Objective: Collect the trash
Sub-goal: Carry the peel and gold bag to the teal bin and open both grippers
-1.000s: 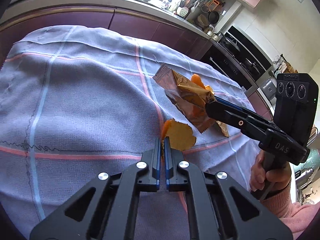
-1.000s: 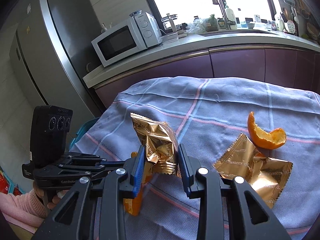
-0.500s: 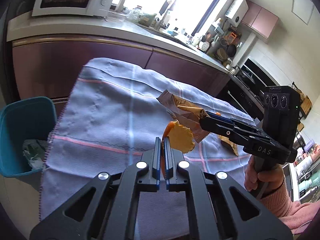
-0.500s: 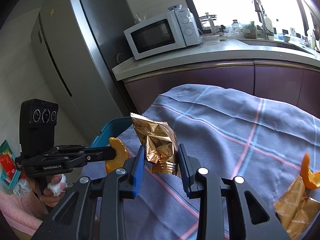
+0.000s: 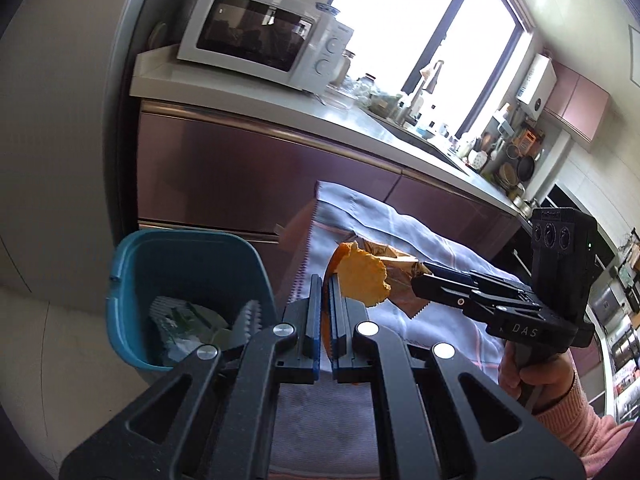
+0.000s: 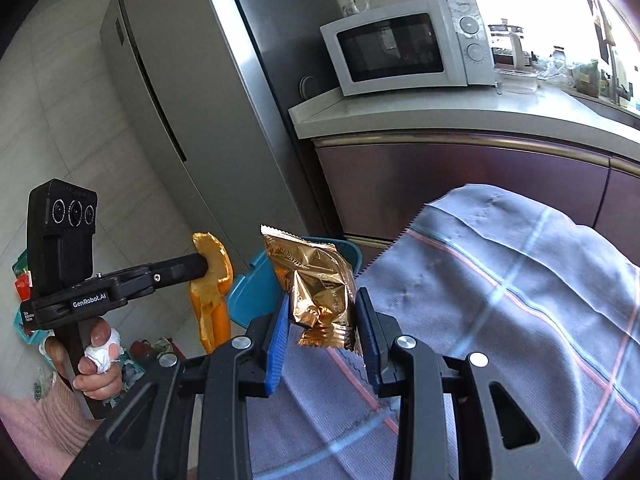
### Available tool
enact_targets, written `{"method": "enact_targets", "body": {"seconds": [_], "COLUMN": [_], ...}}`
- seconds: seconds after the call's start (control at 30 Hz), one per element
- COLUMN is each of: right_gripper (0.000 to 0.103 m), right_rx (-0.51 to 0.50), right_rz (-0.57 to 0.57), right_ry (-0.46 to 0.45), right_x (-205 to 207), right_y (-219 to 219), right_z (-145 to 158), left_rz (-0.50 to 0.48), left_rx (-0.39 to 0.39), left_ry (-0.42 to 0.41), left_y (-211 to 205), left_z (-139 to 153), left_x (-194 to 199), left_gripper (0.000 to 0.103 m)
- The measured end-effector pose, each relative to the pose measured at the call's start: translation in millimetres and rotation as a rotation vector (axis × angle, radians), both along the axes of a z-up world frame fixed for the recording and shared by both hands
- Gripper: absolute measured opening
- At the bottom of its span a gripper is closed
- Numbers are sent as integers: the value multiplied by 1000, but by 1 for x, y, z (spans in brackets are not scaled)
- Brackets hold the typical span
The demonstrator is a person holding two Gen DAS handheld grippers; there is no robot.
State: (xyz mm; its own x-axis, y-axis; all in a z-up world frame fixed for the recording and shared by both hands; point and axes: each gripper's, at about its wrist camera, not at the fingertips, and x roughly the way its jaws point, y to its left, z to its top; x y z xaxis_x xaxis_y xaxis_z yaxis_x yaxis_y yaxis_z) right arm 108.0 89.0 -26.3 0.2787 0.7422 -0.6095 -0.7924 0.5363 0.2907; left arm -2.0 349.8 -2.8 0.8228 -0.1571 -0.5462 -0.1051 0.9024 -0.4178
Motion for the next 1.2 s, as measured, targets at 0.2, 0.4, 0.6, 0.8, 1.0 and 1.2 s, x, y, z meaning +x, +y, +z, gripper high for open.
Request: {"method": "enact_targets", "body": {"seconds": [0.2,0.4,0.6,0.8,1.0,1.2], "right_gripper": [31,31,31,31,32,37], "right_rx": [-43,-95,-169,-216,-267,-286], "right_rz": [40,62,74,77,88,87], "right_ry": [6,10,-14,-39,-55,-27], "right_x": [4,6,9,13,14,15], "right_y": [44,74,97,118,140,152], "right_z": [-13,-25,-39,-44,-53,-66], "left_rz": [91,154,188,217,242,238], "left_rx": [6,9,4,-2,-5,-20], "left_ry": [18,61,118,170,216,246], "left_y": [39,67,78,88,96,98], "left_z": [-7,-26,-51,-76,-98,-114], "left_x": [0,8,19,33,47,59], "left_gripper": [4,4,4,4,4,5]}}
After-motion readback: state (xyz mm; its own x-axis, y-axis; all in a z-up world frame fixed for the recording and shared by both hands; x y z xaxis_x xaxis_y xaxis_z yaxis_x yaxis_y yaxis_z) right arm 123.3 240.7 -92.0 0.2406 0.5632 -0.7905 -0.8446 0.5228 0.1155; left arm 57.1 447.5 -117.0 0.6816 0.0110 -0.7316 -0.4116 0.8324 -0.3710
